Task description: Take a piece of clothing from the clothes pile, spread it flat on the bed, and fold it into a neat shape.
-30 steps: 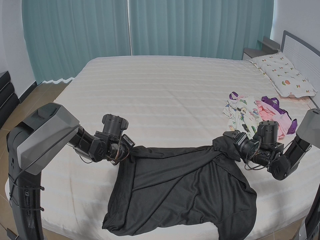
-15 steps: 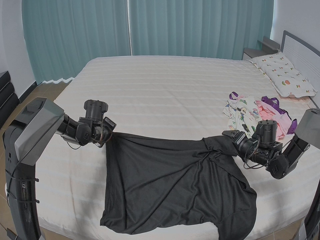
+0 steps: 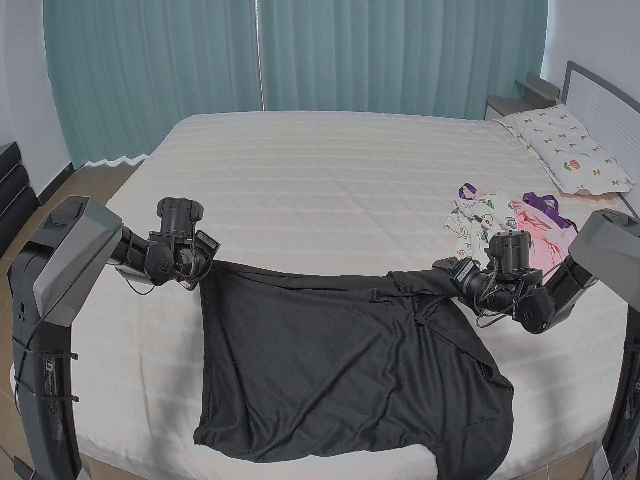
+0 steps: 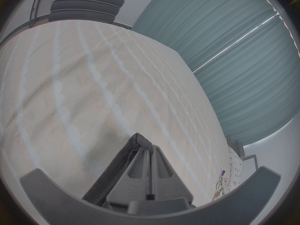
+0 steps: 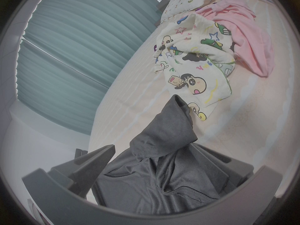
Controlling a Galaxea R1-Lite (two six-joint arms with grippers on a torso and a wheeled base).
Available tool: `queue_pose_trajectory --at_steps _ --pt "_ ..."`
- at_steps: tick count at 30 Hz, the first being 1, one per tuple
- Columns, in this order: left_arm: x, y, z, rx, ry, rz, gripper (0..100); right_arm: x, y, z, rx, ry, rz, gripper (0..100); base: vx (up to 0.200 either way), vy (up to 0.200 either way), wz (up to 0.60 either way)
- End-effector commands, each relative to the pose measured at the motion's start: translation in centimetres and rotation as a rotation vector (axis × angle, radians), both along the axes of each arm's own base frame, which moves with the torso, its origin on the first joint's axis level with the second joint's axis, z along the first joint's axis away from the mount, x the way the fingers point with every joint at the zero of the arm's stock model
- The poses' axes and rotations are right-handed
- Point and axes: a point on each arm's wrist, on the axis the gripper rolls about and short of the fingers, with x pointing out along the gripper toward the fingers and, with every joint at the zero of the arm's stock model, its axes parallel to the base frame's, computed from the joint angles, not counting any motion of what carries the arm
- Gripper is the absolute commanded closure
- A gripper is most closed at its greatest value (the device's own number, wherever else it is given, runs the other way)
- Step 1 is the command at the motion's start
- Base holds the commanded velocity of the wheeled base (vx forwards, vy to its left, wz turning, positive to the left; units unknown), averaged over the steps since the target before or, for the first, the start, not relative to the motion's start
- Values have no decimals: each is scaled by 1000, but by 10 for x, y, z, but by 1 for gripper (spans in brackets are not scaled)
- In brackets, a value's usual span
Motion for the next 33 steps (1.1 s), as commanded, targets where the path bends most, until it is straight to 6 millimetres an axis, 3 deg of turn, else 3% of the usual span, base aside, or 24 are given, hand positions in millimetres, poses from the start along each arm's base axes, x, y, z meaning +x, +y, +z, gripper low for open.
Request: queue_pose_trajectory --at_steps 1,11,16,17,27,33 --pt "2 5 0 -1 -2 13 100 12 8 -14 -14 43 8 0 0 0 0" --pt "3 13 0 3 -3 27 100 29 10 -28 -16 51 2 0 0 0 0" --pt "3 13 -2 4 1 28 100 35 10 -26 -13 31 -2 0 0 0 0" --pt "3 13 -2 4 1 28 100 36 11 -24 -11 22 -2 100 0 0 0" --pt "5 17 0 4 -8 36 100 65 5 7 5 -112 -27 100 0 0 0" --pt "12 25 1 2 -26 53 100 85 -2 5 -2 -131 -45 100 0 0 0"
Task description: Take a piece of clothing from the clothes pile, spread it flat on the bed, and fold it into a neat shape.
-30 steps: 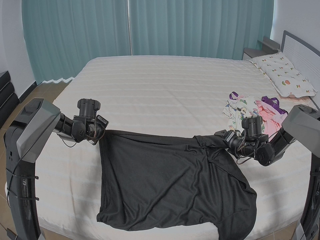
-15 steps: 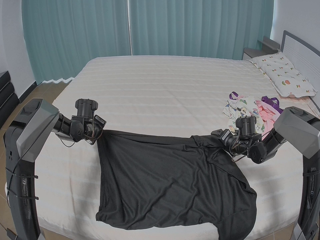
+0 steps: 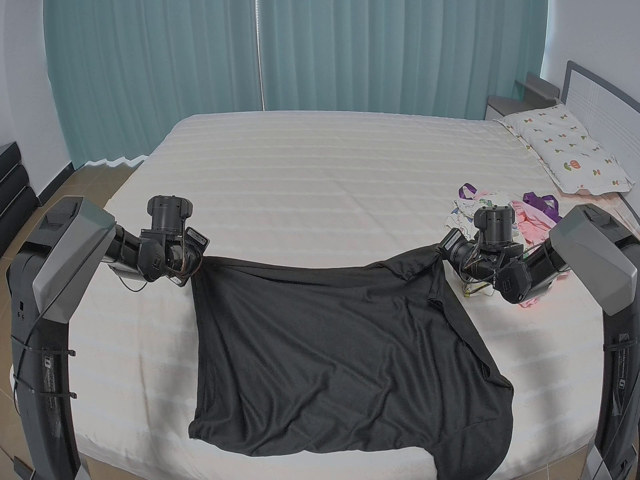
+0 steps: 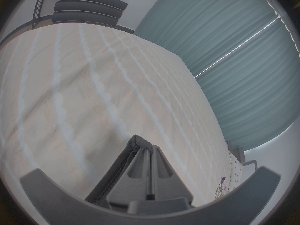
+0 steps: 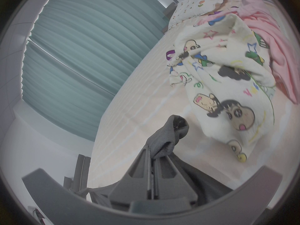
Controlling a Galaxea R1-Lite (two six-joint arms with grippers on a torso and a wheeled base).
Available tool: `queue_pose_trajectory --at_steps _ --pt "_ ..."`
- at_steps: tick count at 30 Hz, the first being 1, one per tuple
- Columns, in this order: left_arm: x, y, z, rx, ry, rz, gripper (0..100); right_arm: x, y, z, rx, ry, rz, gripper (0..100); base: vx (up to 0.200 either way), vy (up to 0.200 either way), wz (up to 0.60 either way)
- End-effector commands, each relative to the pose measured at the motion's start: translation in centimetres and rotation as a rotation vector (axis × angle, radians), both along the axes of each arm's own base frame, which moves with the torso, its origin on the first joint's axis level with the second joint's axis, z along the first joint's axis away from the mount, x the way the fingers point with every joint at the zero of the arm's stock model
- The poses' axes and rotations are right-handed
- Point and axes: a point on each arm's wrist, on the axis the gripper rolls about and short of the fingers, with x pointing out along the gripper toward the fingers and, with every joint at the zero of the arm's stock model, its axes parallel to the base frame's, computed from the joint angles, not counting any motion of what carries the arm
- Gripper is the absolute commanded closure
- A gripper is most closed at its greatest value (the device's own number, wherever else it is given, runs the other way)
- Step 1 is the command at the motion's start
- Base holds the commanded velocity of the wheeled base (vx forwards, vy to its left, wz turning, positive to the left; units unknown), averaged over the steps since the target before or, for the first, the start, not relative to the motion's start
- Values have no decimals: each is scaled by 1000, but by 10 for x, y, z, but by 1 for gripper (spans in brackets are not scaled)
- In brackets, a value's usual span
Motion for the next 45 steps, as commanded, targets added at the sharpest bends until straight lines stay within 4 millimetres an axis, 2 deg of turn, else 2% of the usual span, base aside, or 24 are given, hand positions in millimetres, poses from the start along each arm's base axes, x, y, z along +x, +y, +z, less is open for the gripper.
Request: queue_pose_trajectory --at_steps 1,8,10,13,14,15,16,20,26,28,31,32,33,35,36,37,39,40,42,45 --pt "6 6 -1 -1 -14 15 100 19 -8 -4 1 -27 -23 100 0 0 0" --pt "13 13 -4 1 -20 29 100 39 -21 -17 -40 -59 -45 100 0 0 0" --pt "13 13 -4 1 -20 29 100 39 -21 -17 -40 -59 -45 100 0 0 0" --pt "15 14 -14 19 -2 20 100 46 -26 -29 -70 -58 -44 100 0 0 0" --pt "16 15 -17 20 1 21 100 47 -26 -31 -70 -58 -44 0 0 0 0" --pt "17 15 -18 22 2 20 100 48 -26 -32 -72 -62 -43 0 0 0 0" --pt "18 16 -19 21 1 22 0 51 -25 -30 -69 -75 -42 0 0 0 0" --pt "19 16 -22 22 7 22 0 52 -25 -29 -65 -84 -45 0 0 0 0" --pt "15 18 -20 23 19 26 0 43 -33 -9 -61 -95 -57 0 0 0 0" --pt "12 23 -10 22 21 36 0 35 -36 4 -55 -101 -56 0 0 0 0" --pt "1 29 4 15 30 44 0 15 -34 13 -56 -72 -39 0 0 0 0" --pt "0 29 6 15 29 44 0 14 -34 14 -56 -72 -39 0 0 0 0" --pt "-11 30 14 9 32 39 0 0 -32 19 -53 -58 -21 0 0 0 0" --pt "-25 30 20 4 48 26 0 -16 -29 21 -55 -39 -5 0 0 0 0" --pt "-25 30 20 4 48 26 0 -16 -29 21 -55 -39 -5 0 0 0 0" --pt "-43 30 25 -17 70 -2 0 -33 -26 22 -64 -9 7 0 0 0 0" --pt "-63 30 32 -47 75 -39 0 -50 -26 21 -72 30 12 0 0 0 0" --pt "-67 31 33 -55 76 -47 0 -55 -26 21 -74 39 13 0 0 0 0" --pt "-95 31 34 -86 80 -92 0 -79 -23 19 -78 82 33 0 0 0 0" --pt "-123 27 27 -99 84 -114 0 -108 -21 14 -88 143 52 0 0 0 0"
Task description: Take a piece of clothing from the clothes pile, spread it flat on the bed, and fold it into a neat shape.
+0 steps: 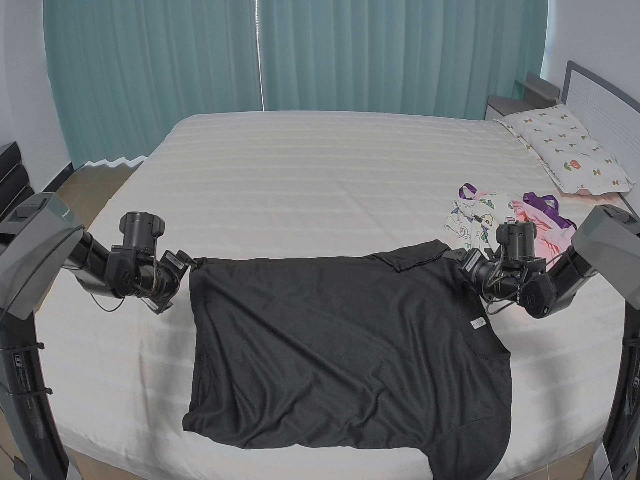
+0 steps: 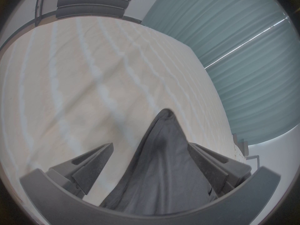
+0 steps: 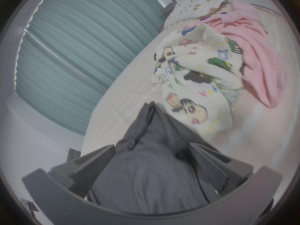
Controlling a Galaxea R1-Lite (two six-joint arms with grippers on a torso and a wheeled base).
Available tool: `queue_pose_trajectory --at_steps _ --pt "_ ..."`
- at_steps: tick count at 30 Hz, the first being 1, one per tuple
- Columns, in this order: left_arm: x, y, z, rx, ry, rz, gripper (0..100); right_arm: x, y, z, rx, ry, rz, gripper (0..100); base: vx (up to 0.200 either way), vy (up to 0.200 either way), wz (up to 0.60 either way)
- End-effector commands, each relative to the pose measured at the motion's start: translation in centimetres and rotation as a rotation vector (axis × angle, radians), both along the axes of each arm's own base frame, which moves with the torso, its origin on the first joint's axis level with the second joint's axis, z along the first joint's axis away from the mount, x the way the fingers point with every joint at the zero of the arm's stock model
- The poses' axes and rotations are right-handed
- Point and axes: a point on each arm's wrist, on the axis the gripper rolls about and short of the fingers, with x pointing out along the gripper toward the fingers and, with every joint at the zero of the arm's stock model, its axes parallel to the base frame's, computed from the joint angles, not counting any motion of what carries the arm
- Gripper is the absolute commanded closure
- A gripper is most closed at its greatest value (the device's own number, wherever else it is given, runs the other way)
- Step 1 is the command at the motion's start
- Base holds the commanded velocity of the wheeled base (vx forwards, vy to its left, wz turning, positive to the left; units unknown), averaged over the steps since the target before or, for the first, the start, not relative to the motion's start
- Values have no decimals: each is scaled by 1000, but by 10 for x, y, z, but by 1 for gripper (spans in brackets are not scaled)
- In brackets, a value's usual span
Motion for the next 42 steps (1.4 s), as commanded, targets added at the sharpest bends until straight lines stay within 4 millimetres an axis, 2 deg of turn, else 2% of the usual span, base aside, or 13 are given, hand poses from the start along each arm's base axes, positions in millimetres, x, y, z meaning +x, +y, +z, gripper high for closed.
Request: queue_pose_trajectory --at_steps 1,3,4,5,6,9,12,15,24,31,36,37,42 --pt "-74 -5 26 -59 -50 -78 0 -75 8 18 -10 77 55 0 0 0 0" --pt "-81 -9 23 -59 -42 -90 0 -82 8 15 -17 97 59 0 -100 0 0" --pt "-96 -13 18 -58 -26 -103 0 -99 7 14 -21 112 66 0 -200 0 0" --pt "-99 -13 17 -59 -23 -106 0 -101 7 14 -22 115 68 0 -200 0 0" --pt "-113 -16 14 -59 -7 -123 0 -115 4 16 -12 105 67 0 -200 0 0" --pt "-135 -24 6 -58 29 -164 0 -135 -1 19 7 86 60 0 -200 0 0" --pt "-152 -37 -4 -45 72 -216 0 -150 -4 16 4 96 62 0 -133 0 0" --pt "-162 -49 -12 -30 106 -263 0 -156 -5 10 -1 119 62 0 0 0 0" --pt "-168 -54 -32 16 191 -261 0 -162 -6 4 -11 151 71 0 0 0 0" --pt "-172 -53 -39 51 220 -269 0 -167 -6 3 -28 160 83 0 0 0 0" --pt "-175 -61 -51 76 266 -303 0 -171 -7 -2 -64 181 106 0 0 0 0" --pt "-175 -62 -53 77 270 -306 100 -171 -7 -2 -70 183 109 0 0 0 0" --pt "-179 -60 -53 79 281 -310 100 -180 -14 -11 -142 224 138 0 0 0 0"
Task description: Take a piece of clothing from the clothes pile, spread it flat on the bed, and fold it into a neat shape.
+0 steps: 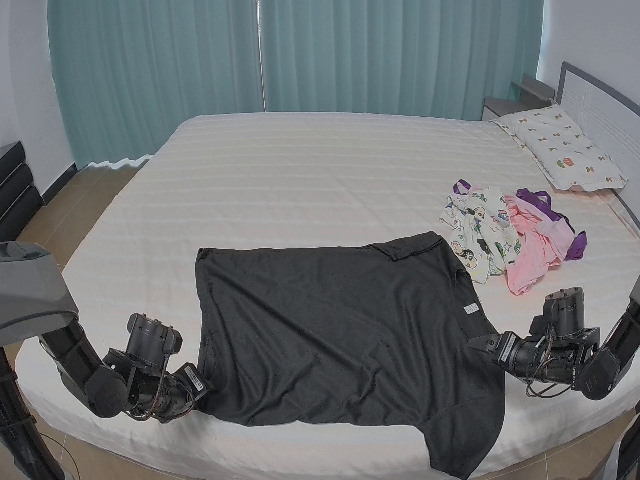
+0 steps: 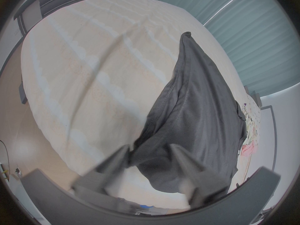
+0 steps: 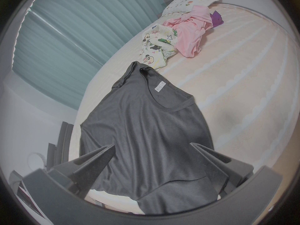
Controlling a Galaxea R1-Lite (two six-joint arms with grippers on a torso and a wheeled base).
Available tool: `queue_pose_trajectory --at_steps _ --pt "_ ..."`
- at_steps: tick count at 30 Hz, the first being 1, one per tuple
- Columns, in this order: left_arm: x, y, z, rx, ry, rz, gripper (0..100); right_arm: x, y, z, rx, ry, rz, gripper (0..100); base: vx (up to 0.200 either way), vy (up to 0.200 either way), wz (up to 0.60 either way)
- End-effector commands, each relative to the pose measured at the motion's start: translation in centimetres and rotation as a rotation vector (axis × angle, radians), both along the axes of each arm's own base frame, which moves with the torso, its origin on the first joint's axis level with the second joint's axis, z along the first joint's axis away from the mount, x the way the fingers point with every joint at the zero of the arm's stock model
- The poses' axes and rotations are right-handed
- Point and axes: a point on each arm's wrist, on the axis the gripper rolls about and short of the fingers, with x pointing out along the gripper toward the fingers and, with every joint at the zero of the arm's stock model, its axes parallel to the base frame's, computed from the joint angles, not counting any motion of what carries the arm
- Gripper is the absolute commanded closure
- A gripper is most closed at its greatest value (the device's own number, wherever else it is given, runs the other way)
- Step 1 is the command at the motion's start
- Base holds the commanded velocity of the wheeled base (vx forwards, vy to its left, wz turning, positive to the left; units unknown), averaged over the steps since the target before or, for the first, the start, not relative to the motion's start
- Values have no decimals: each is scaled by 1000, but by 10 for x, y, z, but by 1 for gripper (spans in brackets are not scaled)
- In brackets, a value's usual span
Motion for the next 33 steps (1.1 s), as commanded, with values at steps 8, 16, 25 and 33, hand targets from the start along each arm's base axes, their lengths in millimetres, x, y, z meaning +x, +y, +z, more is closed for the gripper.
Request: queue_pose_trajectory --at_steps 8,16,25,33 --pt "-15 16 6 82 70 -53 100 -4 -13 -23 -77 96 7 0 0 0 0" --pt "-19 29 12 126 104 -72 100 -5 -21 -28 -107 113 24 0 0 0 0" --pt "-16 36 11 138 109 -68 100 -3 -21 -42 -92 161 47 0 0 0 0" --pt "-15 37 12 130 104 -68 100 -1 -22 -47 -96 179 46 0 0 0 0"
